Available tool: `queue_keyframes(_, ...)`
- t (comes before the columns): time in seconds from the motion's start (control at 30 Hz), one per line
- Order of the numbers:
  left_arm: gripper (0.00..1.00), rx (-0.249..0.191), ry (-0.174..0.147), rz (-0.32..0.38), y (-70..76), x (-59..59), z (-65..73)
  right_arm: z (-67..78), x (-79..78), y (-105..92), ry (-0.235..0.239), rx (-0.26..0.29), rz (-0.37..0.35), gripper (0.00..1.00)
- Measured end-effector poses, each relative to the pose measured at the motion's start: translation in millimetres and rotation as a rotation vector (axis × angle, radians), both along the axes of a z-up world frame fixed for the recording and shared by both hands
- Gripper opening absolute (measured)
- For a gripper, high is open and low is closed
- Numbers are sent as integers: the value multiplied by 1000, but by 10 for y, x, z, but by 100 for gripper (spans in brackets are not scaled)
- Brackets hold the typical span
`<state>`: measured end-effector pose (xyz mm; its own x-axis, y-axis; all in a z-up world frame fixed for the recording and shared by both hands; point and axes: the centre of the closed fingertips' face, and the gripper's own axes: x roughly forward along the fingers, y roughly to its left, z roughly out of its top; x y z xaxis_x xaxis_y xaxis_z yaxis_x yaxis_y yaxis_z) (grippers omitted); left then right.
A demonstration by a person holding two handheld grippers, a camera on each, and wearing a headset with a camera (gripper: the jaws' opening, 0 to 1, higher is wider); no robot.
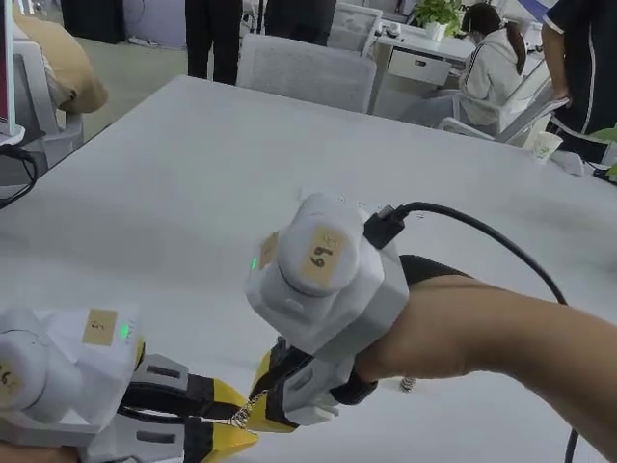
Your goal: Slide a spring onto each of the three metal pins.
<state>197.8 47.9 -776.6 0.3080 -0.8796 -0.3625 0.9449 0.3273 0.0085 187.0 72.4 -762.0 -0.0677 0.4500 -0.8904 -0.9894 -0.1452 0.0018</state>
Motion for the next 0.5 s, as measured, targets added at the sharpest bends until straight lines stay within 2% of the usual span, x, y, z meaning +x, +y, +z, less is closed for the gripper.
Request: queue_keyframes(0.5,3,-15,1,8,-4,41,3,5,29,17,-13,-17,0,8)
